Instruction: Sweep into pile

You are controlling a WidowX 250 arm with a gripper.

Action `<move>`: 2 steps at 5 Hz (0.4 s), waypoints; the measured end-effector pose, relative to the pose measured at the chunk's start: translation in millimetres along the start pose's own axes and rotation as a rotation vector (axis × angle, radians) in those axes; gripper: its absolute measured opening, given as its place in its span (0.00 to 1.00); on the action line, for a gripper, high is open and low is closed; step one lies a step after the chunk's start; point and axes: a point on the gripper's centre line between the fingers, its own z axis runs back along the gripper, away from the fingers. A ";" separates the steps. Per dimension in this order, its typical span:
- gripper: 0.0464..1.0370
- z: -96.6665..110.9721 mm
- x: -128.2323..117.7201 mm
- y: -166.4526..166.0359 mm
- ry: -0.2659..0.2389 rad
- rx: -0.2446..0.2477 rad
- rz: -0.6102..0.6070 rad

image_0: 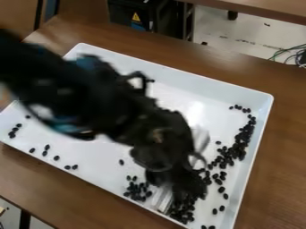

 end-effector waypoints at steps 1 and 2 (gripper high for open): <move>0.32 5.9 10.4 -3.1 0.015 0.018 -0.006; 0.31 11.7 17.3 13.2 0.003 0.012 0.021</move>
